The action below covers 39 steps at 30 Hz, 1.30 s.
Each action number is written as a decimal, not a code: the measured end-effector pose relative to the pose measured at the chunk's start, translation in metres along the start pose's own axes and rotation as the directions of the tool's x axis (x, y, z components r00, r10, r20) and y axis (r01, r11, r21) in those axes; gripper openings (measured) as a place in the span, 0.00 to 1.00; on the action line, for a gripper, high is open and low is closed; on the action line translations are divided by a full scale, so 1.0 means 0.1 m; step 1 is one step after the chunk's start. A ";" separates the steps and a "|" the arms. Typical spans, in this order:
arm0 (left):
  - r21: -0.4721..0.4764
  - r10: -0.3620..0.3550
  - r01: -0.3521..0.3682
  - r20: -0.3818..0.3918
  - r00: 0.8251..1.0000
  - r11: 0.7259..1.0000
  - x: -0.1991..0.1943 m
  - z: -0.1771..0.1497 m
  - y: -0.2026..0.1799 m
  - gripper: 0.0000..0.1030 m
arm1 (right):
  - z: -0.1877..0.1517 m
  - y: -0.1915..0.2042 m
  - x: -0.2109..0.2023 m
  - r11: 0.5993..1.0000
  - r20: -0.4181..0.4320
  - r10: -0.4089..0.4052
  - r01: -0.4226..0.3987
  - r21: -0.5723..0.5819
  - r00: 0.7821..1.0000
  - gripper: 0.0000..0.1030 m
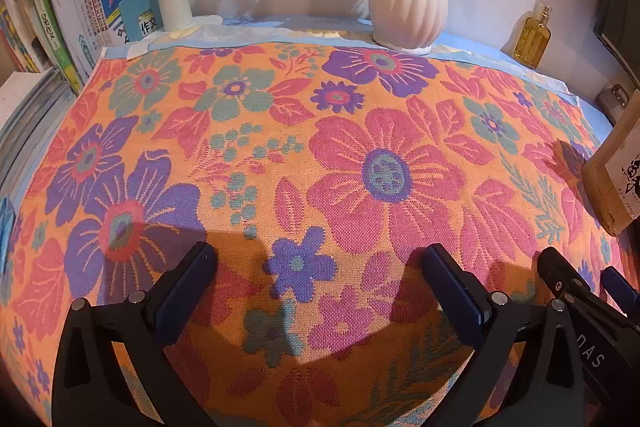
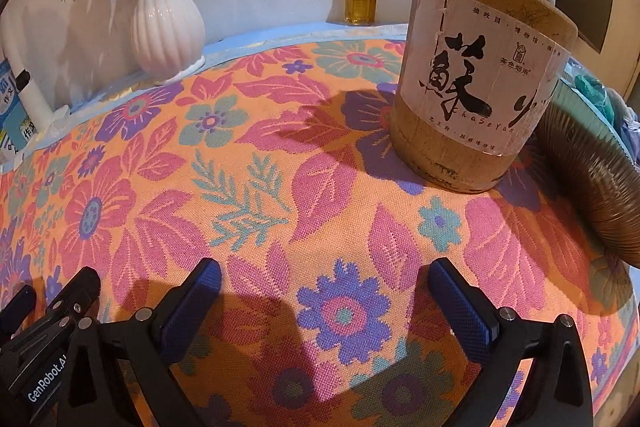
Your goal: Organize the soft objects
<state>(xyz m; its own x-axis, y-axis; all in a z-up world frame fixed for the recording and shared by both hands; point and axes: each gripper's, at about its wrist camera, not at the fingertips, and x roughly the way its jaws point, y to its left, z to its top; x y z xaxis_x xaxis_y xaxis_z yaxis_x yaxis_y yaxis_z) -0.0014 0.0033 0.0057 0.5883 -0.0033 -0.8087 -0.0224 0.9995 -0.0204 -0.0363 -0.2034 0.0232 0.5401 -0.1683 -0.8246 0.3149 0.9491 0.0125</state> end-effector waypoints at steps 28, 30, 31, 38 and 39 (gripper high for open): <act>-0.001 0.000 0.000 0.000 1.000 1.000 0.01 0.00 0.00 1.00 | 0.00 0.00 0.00 1.000 0.000 0.000 0.000 -0.001 1.000 1.00; -0.001 -0.001 0.001 0.000 1.000 1.000 0.01 0.00 0.00 1.00 | 0.00 0.00 0.00 1.000 0.000 0.001 -0.001 0.000 1.000 1.00; -0.001 -0.001 0.001 0.000 1.000 1.000 0.00 0.00 0.00 1.00 | 0.00 0.00 0.00 1.000 0.000 0.001 -0.001 0.000 1.000 1.00; -0.001 -0.001 0.001 0.000 1.000 1.000 -0.01 0.00 0.00 1.00 | 0.00 0.00 0.00 1.000 0.000 0.001 -0.001 0.000 1.000 1.00; -0.001 -0.001 0.001 0.000 1.000 1.000 -0.01 0.00 0.00 1.00 | 0.00 0.00 0.00 1.000 0.000 0.001 -0.001 0.000 1.000 1.00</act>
